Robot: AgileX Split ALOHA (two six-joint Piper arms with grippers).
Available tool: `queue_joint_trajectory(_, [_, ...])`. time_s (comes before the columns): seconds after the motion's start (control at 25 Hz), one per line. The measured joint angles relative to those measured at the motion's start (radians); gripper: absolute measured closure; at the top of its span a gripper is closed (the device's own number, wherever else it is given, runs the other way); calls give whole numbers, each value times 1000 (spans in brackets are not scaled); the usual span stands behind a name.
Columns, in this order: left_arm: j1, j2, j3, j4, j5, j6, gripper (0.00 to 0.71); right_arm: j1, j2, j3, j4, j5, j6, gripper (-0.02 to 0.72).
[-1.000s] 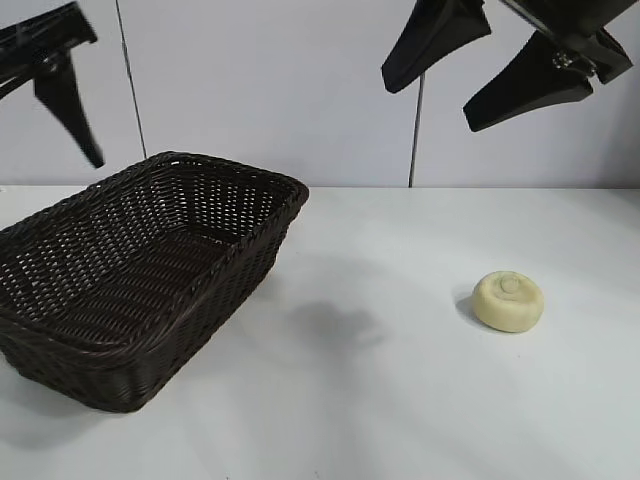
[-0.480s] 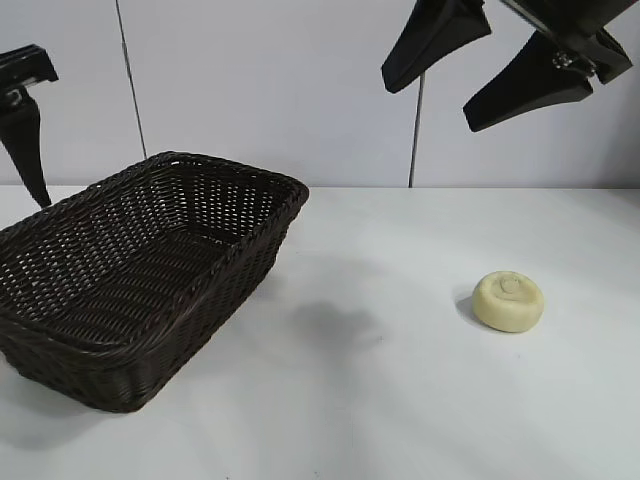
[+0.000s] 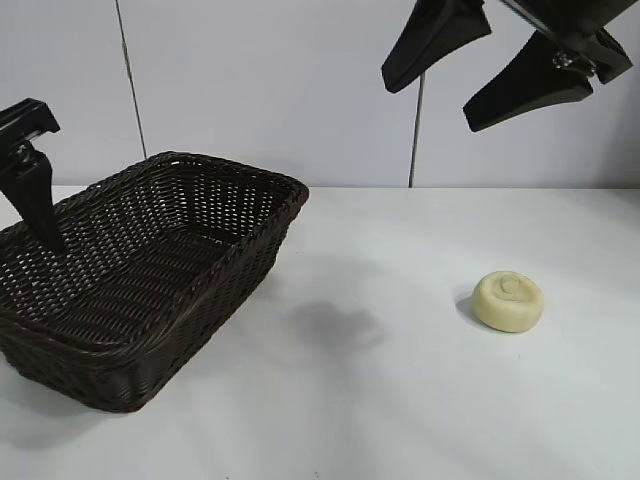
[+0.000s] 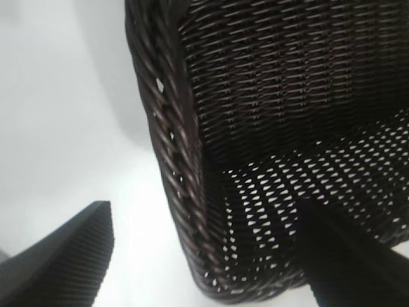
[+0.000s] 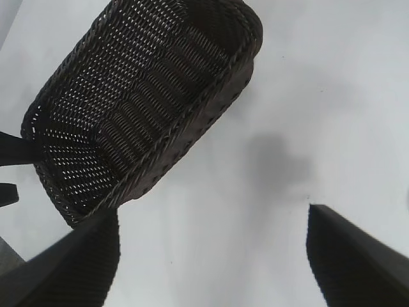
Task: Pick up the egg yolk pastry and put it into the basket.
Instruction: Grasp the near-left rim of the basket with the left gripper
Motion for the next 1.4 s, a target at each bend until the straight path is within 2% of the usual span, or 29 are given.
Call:
queue_joint_trajectory(0.16, [0, 12, 18, 14, -80, -3, 142, 0, 0, 0, 0, 0, 0, 125])
queue_joint_trajectory(0.44, [0, 97, 18, 17, -96, -5, 142, 0, 0, 0, 0, 1, 0, 125])
queue_joint_trajectory(0.92, [0, 233, 18, 17, -191, -6, 157, 0, 0, 0, -1, 1, 0, 125])
queue_joint_trajectory(1.2, [0, 235, 18, 17, -187, -8, 361, 0, 0, 0, -1, 1, 0, 125])
queue_joint_trajectory(1.4, [0, 235, 18, 16, -179, -38, 571, 0, 0, 0, -1, 1, 0, 125])
